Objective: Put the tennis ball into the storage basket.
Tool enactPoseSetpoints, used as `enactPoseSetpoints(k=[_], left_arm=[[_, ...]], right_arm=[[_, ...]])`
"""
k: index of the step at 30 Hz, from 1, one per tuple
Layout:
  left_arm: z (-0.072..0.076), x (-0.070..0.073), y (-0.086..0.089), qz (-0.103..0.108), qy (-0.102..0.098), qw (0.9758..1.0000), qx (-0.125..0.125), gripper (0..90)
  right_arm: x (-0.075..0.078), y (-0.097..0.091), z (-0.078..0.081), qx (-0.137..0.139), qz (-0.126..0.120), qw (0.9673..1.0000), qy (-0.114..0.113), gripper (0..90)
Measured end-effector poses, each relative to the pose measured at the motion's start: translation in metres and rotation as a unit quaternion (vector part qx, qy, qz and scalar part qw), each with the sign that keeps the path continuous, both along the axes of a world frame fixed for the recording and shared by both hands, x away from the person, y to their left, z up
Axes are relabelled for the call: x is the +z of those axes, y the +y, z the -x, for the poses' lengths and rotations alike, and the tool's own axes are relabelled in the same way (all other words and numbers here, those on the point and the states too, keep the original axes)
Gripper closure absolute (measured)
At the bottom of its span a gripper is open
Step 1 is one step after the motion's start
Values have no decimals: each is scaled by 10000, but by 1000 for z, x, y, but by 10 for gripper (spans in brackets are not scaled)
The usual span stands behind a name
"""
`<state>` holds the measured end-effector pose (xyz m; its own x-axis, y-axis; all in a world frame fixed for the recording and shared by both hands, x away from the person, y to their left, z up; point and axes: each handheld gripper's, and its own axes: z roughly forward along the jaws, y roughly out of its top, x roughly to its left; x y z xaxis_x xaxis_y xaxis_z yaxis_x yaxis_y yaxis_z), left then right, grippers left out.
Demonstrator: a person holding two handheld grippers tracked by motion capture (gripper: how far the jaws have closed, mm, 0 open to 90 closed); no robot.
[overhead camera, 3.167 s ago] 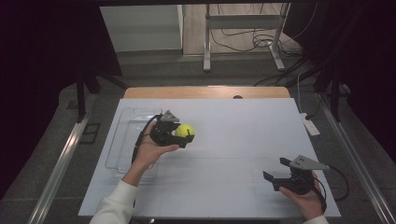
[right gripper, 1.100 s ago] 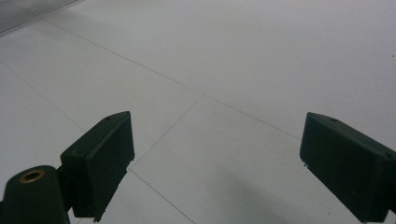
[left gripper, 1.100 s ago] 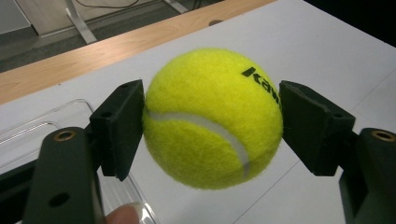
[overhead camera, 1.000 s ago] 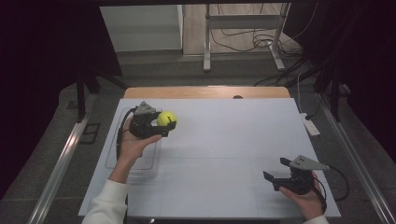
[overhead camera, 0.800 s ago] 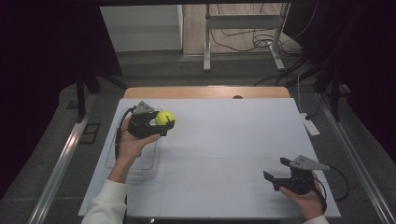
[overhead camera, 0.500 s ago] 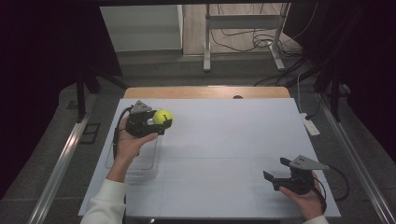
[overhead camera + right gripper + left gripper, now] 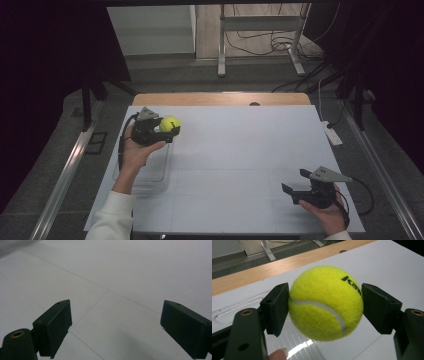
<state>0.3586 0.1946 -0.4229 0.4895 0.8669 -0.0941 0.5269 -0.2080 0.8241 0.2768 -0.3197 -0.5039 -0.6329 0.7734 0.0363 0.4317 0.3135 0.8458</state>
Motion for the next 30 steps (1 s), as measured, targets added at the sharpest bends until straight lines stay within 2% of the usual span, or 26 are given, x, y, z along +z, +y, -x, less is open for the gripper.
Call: enactPoseSetpoints(k=[13,22,30], left_arm=[[-2,-1,7,-12,-11,9999,141,266],[-4,-3,14,-104,-5,9995,301,266],[-7,-7,24,-28,27,9990,450,266]], right_arm=[[0,0,0,-6,29,10000,7,103],[0,0,0,-3,13,10000,7,103],[-1,1,0,-3,28,10000,10,103]])
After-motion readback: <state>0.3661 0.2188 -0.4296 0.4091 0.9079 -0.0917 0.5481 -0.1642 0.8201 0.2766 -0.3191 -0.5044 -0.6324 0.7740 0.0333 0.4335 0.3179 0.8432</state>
